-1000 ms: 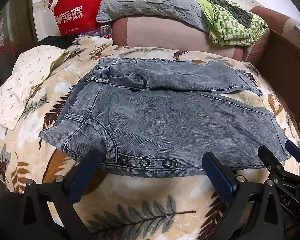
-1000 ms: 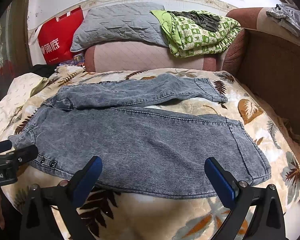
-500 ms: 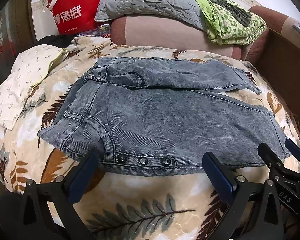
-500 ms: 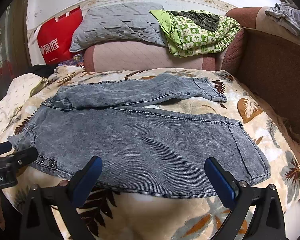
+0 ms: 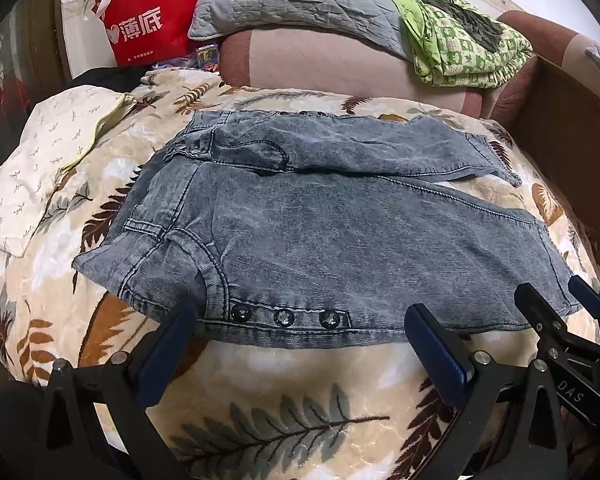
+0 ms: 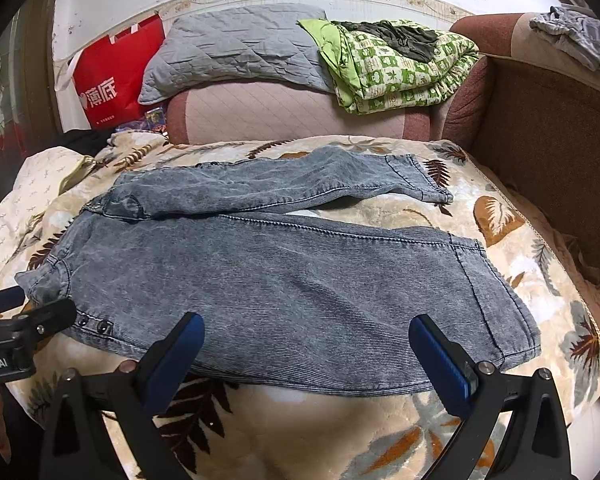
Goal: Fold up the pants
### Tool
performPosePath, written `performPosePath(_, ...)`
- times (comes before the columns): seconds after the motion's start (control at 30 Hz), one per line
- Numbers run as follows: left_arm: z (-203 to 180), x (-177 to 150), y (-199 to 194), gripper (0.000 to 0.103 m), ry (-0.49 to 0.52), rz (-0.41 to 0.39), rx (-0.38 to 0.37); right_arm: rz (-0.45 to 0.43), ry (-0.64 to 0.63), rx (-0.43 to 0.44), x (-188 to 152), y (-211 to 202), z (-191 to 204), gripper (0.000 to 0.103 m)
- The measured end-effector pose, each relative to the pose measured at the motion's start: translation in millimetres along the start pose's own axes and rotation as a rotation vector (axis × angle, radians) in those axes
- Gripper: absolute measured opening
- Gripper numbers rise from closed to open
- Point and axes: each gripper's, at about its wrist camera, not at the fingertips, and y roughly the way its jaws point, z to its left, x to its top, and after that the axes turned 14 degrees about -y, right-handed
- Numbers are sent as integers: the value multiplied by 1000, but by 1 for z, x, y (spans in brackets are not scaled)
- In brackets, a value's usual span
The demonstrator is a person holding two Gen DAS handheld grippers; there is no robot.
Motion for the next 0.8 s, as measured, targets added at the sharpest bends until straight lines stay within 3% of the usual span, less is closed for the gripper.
performPosePath(0.8,3,2,-2,103,3,12,-16,6,-1,6,0,1,2,103)
